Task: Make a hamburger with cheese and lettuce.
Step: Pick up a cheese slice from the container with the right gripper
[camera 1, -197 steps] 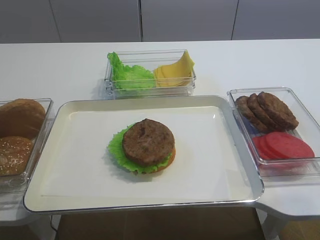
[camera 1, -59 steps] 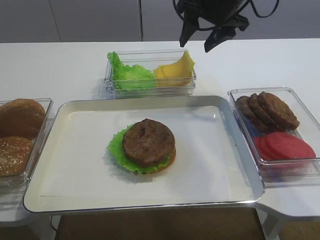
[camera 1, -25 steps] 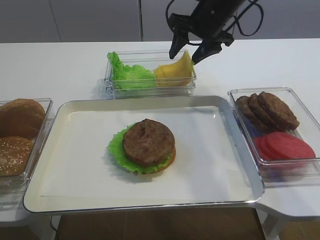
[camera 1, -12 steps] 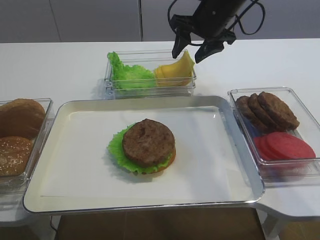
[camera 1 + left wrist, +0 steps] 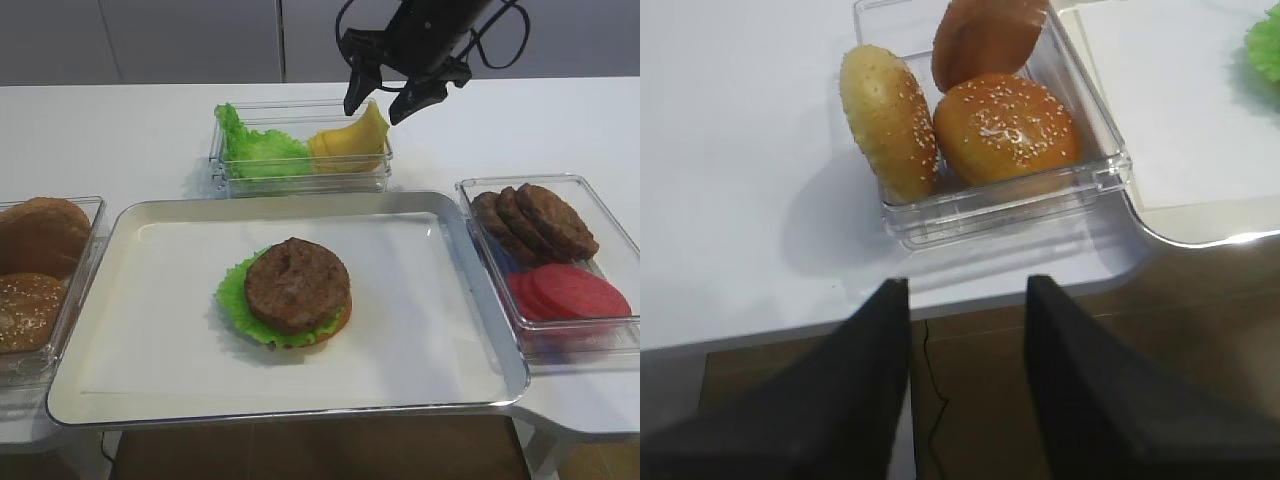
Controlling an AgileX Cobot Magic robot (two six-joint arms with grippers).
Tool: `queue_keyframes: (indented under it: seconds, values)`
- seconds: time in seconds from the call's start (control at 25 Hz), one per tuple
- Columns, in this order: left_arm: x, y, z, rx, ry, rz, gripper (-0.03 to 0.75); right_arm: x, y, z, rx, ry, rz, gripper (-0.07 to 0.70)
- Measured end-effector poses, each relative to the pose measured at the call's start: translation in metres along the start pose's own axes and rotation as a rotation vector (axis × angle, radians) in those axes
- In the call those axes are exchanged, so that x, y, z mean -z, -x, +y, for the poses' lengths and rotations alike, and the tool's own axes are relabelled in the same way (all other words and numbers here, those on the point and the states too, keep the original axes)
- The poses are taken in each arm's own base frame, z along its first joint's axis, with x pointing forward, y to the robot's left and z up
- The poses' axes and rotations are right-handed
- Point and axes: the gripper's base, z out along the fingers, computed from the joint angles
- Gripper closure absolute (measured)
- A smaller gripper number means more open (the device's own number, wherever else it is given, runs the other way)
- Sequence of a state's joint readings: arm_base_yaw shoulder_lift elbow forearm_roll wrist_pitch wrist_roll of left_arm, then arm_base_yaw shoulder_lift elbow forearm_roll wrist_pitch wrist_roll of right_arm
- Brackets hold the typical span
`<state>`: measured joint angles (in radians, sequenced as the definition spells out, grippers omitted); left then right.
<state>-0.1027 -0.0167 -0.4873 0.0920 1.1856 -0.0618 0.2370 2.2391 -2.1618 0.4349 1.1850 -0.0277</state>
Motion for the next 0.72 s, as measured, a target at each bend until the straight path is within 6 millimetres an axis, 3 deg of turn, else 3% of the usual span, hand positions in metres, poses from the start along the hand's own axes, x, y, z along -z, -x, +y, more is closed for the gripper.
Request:
queue_keyframes:
  seconds: [0.72]
  values:
    - [0.0000, 0.0000, 0.0000, 0.000, 0.000, 0.000, 0.427, -0.0067, 0.0008, -0.0030, -0.003, -0.002, -0.004, 0.118]
